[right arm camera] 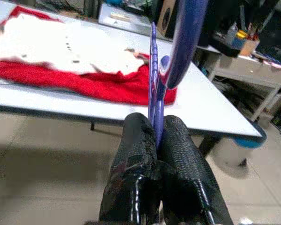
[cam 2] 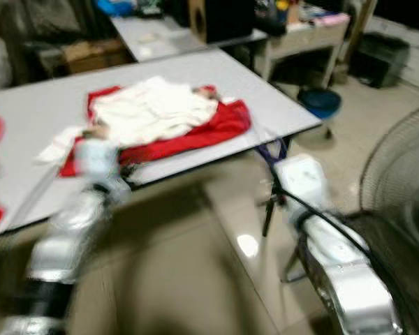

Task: Hang hanger

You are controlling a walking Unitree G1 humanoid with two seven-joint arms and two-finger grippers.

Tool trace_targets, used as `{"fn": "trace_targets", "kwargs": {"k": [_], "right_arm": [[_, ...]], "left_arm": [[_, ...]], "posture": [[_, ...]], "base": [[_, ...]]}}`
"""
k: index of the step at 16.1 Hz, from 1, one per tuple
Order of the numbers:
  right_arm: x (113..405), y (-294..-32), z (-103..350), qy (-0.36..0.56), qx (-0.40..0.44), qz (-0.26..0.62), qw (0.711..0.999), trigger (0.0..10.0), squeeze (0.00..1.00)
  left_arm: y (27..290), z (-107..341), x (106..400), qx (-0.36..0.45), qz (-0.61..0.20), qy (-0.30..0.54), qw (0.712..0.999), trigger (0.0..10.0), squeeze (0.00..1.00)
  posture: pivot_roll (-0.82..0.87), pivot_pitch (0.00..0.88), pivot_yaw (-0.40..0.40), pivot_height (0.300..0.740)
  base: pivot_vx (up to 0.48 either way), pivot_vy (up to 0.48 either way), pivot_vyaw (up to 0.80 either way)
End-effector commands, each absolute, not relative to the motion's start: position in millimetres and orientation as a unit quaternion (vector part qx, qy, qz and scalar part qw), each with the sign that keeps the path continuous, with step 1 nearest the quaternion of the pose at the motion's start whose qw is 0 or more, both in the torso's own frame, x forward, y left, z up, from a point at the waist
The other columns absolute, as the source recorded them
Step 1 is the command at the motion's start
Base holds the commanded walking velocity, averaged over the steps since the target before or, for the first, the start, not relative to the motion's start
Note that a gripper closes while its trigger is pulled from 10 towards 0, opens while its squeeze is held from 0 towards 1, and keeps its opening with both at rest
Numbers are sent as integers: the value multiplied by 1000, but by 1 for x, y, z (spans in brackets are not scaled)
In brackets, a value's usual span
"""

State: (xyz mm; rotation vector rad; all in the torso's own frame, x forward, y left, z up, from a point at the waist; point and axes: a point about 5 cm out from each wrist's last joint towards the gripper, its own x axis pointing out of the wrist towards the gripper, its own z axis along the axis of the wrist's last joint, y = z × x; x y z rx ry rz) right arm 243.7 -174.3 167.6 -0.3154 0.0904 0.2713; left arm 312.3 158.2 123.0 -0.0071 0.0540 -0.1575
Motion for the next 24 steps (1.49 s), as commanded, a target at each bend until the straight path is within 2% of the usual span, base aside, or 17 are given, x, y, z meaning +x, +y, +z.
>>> {"fn": "trace_targets", "kwargs": {"k": [1,6,10,13,14,15,16,17,18,19,23,24], "right_arm": [[241,-183,161,65,-155,124,978,10000,0],[237,-188,156,70,-155,126,977,10000,0],[231,-190,155,73,-159,127,976,10000,0],[227,-180,152,74,-151,164,972,10000,0],[227,-177,153,70,-144,176,971,10000,0],[227,-175,154,65,-136,188,970,10000,0],[227,-173,155,60,-132,198,969,10000,0],[228,-171,152,60,-129,205,968,10000,0],[228,-171,152,60,-129,205,968,10000,0],[226,-170,148,65,-124,213,967,10000,0],[216,-169,152,66,-125,228,963,10000,0],[215,-172,152,71,-127,240,960,10000,0]], "left_arm": [[143,128,314,-8,-97,16,995,10000,0],[148,125,313,-9,-87,16,996,10000,0],[146,121,308,-10,-98,20,995,10000,0],[161,128,302,0,-79,-4,997,10000,0],[166,133,302,-5,-75,-14,997,10000,0],[170,137,303,2,-76,-24,997,10000,357],[173,139,306,13,-76,-23,997,10000,1000],[173,135,314,50,-103,10,993,10000,1000],[173,135,314,50,-103,10,993,10000,1000],[172,125,320,74,-125,51,988,10000,1000],[177,112,326,76,-106,95,987,10000,1000],[174,106,329,55,-122,122,983,10000,761]], "posture": [[-188,0,39,740],[-180,0,19,740],[-188,0,28,740],[-173,0,12,740],[-165,0,36,740],[-165,0,36,740],[-163,0,47,740],[-180,0,80,740],[-180,0,80,740],[-200,0,107,740],[-218,0,142,740],[-213,0,135,740]], "base": [[398,0,0],[383,0,0],[367,0,-538],[230,0,0],[0,0,0],[0,0,0],[0,0,0],[0,0,0],[0,0,0],[0,0,0],[0,0,0],[0,0,0]]}}
